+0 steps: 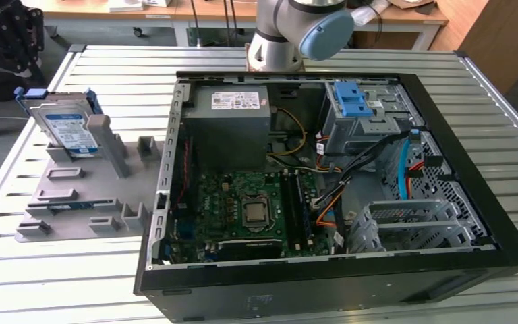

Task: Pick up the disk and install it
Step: 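Pick up the disk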

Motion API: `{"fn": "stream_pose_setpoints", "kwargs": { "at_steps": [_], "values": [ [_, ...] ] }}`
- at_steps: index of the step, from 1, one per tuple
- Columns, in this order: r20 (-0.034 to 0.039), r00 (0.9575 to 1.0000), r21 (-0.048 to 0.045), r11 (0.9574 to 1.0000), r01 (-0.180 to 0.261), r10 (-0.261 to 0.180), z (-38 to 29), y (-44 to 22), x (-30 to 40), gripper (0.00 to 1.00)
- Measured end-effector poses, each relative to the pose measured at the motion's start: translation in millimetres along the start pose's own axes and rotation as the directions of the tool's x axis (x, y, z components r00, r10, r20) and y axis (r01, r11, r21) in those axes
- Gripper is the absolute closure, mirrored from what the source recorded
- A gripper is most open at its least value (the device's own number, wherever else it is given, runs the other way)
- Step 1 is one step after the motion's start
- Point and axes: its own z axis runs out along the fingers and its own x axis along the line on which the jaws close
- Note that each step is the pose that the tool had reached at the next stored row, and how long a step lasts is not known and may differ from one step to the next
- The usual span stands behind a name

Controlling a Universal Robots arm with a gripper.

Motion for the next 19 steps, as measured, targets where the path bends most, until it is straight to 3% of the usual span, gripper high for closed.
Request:
{"fn": "stream_pose_setpoints", "kwargs": {
  "at_steps": [4,8,12,16,18,19],
  "values": [
    [0.0005,1.0,0.0026,1.0,0.005,-0.005,2.1,12.9,2.7,0.89],
    [0.0,0.9982,0.0038,0.9982,0.06,-0.06,3.2,13.2,2.8,0.89],
    [-0.0007,0.9921,0.0034,0.9921,0.125,-0.125,4.3,13.8,2.9,0.89],
    [-0.0014,0.9912,0.0034,0.9912,0.133,-0.133,4.9,15.9,3.4,0.77],
    [-0.0019,0.9912,0.0033,0.9912,0.133,-0.132,5.6,16.0,3.4,0.65],
    [-0.002,0.9912,0.0035,0.9912,0.132,-0.132,6.2,16.1,3.4,0.65]
  ]
}}
